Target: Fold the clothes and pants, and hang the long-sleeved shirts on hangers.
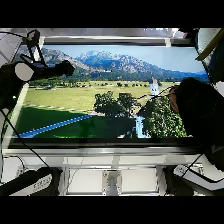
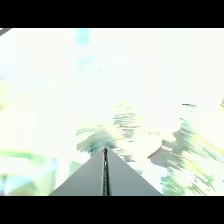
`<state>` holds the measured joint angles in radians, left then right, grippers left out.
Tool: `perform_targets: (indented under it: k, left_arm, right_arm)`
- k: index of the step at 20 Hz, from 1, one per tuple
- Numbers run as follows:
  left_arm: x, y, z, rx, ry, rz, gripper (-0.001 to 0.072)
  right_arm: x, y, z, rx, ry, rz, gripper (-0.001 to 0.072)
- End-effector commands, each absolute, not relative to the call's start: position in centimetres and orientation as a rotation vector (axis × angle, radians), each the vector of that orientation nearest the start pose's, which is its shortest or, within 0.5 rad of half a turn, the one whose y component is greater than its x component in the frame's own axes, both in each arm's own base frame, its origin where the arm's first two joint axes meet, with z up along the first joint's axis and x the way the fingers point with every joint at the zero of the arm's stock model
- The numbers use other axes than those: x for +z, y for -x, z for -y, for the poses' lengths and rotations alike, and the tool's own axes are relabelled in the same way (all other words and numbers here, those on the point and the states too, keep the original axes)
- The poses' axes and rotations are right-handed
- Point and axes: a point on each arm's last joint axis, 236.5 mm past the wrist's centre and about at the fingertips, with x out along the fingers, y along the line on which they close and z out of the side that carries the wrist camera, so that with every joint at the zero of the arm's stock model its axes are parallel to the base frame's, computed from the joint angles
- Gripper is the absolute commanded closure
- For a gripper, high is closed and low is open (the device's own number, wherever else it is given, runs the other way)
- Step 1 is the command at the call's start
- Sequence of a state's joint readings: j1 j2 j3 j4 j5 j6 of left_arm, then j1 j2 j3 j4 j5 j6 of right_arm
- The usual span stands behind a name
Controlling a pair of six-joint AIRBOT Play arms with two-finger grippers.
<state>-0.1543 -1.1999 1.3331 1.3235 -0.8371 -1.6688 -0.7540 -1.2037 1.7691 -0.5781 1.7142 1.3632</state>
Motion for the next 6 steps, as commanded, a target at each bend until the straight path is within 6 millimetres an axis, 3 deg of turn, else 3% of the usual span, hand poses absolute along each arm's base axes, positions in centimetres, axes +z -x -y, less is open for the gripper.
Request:
perform_targets:
  k: [1, 4, 6]
  left_arm:
    - [16.1, -45.9, 11.5, -0.23, 0.262, -0.732, 0.0056]
    - [16.1, -45.9, 11.5, -0.23, 0.262, -0.732, 0.0057]
    - [16.1, -45.9, 11.5, -0.23, 0.261, -0.732, 0.0057]
  right_arm:
    - [31.5, -34.7, -4.8, 0.655, -0.358, -0.732, 0.0702]
    - [27.4, -34.6, -6.9, 0.608, -0.184, -0.883, 0.0702]
    - [26.0, -34.1, -7.9, 0.604, -0.105, -0.943, 0.0702]
